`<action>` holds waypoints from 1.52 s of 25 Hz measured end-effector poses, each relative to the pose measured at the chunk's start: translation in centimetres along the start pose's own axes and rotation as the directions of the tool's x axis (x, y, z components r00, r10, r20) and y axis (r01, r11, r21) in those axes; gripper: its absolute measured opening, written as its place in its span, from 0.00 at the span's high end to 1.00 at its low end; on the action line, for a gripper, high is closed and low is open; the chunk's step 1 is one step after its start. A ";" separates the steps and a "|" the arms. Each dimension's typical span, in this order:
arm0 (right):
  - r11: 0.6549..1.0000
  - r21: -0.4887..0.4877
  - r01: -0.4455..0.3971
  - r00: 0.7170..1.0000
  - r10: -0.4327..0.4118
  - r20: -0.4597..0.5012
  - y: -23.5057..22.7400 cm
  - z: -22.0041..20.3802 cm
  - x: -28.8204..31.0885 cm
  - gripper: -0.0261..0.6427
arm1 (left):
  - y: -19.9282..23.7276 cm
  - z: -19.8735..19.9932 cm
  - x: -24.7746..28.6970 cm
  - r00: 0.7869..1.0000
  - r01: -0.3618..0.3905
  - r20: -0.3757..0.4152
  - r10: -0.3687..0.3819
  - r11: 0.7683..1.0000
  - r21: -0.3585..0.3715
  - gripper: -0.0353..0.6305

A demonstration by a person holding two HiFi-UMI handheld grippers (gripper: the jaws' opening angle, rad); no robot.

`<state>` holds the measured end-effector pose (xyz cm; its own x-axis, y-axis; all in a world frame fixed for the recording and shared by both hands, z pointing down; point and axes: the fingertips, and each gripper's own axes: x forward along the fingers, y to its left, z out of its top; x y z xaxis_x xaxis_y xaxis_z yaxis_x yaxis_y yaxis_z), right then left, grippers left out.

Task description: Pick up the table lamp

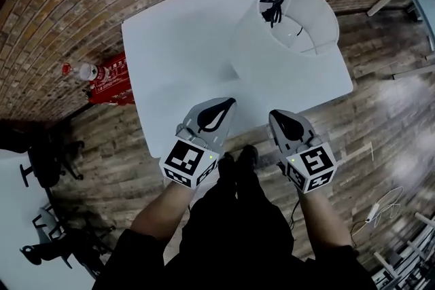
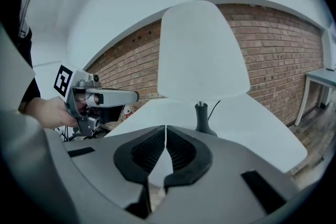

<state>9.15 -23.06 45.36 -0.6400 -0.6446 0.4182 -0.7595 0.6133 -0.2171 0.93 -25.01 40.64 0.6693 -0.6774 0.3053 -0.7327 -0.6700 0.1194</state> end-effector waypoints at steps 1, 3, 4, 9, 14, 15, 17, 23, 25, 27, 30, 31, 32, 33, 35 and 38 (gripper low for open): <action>1.000 -0.005 0.001 1.000 -0.001 -0.006 -0.3 -0.3 0.9 0.95 | 0.4 -0.8 0.5 1.000 0.010 -0.005 -0.010 1.000 0.003 0.94; 1.000 -0.014 0.007 1.000 -0.007 -0.022 -0.6 -1.1 2.5 0.95 | 1.1 -2.5 1.4 0.999 0.031 -0.019 -0.031 1.000 -0.002 0.94; 1.000 -0.011 0.012 1.000 -0.012 -0.025 -0.8 -1.5 3.2 0.95 | 1.6 -3.5 1.8 0.999 0.039 -0.027 -0.039 0.999 -0.008 0.94; 0.997 0.065 0.038 0.999 -0.038 0.004 -2.5 -2.7 6.8 0.95 | 5.0 -7.2 3.7 0.999 0.027 -0.037 -0.028 0.999 -0.020 0.94; 0.995 0.080 0.061 0.998 -0.062 0.002 -3.3 -3.4 9.0 0.95 | 7.2 -8.2 4.8 0.999 0.021 -0.027 -0.022 1.000 -0.022 0.94; 0.995 0.080 0.066 0.998 -0.066 0.005 -3.5 -3.5 9.4 0.95 | 7.5 -8.2 5.2 0.999 0.025 -0.024 -0.025 1.000 -0.015 0.94; 0.994 0.082 0.077 0.997 -0.079 0.018 -4.1 -3.5 10.0 0.95 | 7.8 -8.2 5.9 0.999 0.032 -0.018 -0.032 0.999 0.002 0.94; 0.990 0.067 0.122 0.982 -0.131 0.138 -5.8 -2.2 11.2 0.95 | 8.8 -8.4 7.9 0.999 0.039 -0.006 -0.038 0.999 0.033 0.94; 0.987 0.058 0.148 0.969 -0.157 0.189 -6.2 -1.8 11.6 0.95 | 9.0 -8.8 8.1 0.999 0.033 -0.007 -0.033 0.999 0.036 0.94; 0.983 0.070 0.172 0.961 -0.183 0.209 -6.7 -1.8 12.0 0.95 | 9.2 -9.0 8.5 1.000 0.028 -0.009 -0.028 0.999 0.047 0.94; 0.974 0.072 0.216 0.951 -0.227 0.209 -7.3 -1.7 12.4 0.95 | 9.6 -9.0 9.2 1.000 0.021 -0.008 -0.020 0.998 0.055 0.94; 0.971 0.072 0.227 0.949 -0.237 0.208 -7.5 -1.6 12.5 0.95 | 9.8 -9.0 9.3 1.000 0.015 -0.009 -0.014 0.998 0.055 0.94; 0.969 0.078 0.234 0.948 -0.245 0.204 -7.6 -1.6 12.5 0.94 | 9.8 -9.0 9.5 1.000 0.009 -0.012 -0.008 0.999 0.054 0.94; 0.967 0.088 0.239 0.947 -0.252 0.198 -7.8 -1.7 12.4 0.94 | 9.8 -9.0 9.5 1.000 0.005 -0.015 -0.004 0.999 0.052 0.94; 0.963 0.097 0.250 0.946 -0.265 0.189 -8.2 -1.7 12.1 0.94 | 9.5 -8.8 9.5 1.000 0.001 -0.019 0.000 0.999 0.049 0.94; 0.961 0.060 0.271 0.942 -0.277 0.187 -8.2 -1.5 12.2 0.91 | 9.1 -8.4 9.4 1.000 0.000 -0.023 0.001 0.998 0.062 0.94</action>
<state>7.80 -35.27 53.55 -0.4145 -0.8629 0.2893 -0.9099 0.3874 -0.1484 -0.55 -34.92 52.57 0.6655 -0.6711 0.3268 -0.7233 -0.6879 0.0602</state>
